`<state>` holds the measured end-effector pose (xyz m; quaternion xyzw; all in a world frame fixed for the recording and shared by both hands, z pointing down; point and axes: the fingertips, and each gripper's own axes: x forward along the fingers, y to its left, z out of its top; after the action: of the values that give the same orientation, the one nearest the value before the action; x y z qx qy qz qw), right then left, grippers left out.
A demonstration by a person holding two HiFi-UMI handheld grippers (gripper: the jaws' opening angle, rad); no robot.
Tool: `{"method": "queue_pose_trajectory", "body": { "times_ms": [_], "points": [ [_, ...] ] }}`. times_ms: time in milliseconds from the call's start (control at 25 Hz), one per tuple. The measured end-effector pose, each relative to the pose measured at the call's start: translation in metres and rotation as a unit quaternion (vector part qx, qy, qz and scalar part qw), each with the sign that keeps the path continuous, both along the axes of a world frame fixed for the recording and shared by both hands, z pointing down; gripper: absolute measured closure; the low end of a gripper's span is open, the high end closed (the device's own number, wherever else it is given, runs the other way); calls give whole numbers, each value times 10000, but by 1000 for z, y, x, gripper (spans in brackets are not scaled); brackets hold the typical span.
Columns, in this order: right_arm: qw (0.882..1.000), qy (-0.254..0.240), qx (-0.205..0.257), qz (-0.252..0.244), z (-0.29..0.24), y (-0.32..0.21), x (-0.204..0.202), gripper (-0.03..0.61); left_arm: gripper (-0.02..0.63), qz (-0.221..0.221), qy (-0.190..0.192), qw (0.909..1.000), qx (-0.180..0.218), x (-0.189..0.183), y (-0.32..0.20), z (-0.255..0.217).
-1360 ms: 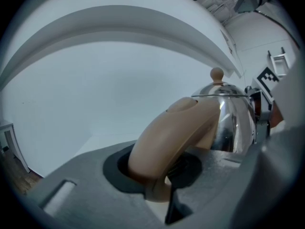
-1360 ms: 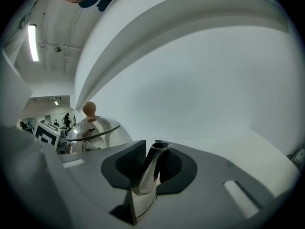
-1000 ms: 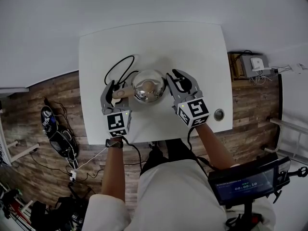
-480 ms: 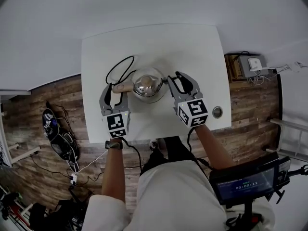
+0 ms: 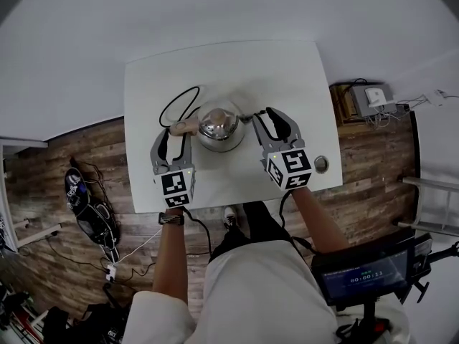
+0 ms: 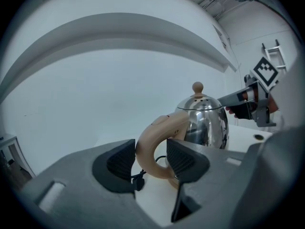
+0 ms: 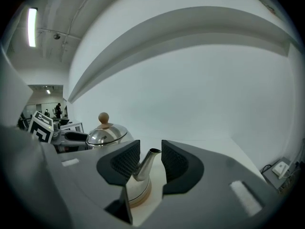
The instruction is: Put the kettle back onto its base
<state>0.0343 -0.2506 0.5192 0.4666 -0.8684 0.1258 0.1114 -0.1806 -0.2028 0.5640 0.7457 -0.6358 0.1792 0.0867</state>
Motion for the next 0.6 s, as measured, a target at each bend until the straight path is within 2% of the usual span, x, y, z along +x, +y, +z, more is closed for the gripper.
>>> {"method": "queue_pose_trajectory", "body": {
  "times_ms": [360,600],
  "points": [
    [9998,-50,194,69,-20,7,2,434,411,-59,7,9997,244,-3,5,-19],
    [9986,-247,454,85,-59,29,1,443,413,-18,140,9989,448,3,17,-60]
  ]
}}
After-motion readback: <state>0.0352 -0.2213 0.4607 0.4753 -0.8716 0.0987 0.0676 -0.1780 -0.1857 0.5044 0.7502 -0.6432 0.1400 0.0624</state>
